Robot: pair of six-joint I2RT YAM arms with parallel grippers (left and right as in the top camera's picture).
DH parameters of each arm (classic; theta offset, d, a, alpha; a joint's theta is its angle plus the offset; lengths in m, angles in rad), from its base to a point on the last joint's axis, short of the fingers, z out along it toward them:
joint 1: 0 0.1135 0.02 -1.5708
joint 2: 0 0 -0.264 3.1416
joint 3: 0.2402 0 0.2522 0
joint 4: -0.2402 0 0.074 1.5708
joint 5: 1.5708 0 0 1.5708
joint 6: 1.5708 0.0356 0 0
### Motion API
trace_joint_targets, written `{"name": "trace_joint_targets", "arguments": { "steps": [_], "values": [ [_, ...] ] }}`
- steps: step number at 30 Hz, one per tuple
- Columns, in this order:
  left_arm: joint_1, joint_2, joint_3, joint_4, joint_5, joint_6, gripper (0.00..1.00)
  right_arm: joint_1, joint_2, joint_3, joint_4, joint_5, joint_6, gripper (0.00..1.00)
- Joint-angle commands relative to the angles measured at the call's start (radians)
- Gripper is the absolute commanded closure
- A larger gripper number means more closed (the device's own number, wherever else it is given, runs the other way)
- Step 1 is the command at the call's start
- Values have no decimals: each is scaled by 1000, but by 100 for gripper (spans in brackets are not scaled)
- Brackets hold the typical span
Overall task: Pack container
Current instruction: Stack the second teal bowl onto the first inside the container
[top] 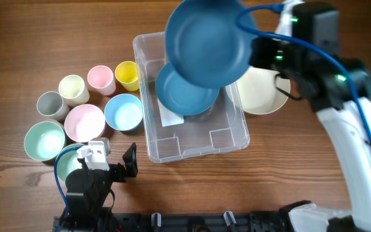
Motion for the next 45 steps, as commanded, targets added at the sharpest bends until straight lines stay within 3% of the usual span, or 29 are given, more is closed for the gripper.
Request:
{"name": "trace_joint_targets", "arguments": {
  "steps": [1, 21, 32, 36, 39, 40, 45],
  "values": [
    [8, -5, 0, 1, 19, 9, 0, 39, 86, 1, 12, 30, 10, 96],
    [8, -5, 0, 1, 19, 9, 0, 48, 166, 1, 4, 72, 54, 96],
    [8, -5, 0, 1, 19, 9, 0, 78, 354, -1, -15, -2, -8, 96],
    [8, -5, 0, 1, 19, 9, 0, 102, 422, -1, 50, 56, -7, 96],
    [8, -5, 0, 1, 19, 9, 0, 96, 395, 13, 66, 52, -37, 73],
    [8, -5, 0, 1, 19, 9, 0, 92, 367, 25, 62, 52, -37, 70],
    [8, -5, 0, 1, 19, 9, 0, 24, 135, 35, 26, 137, -48, 33]
  ]
}}
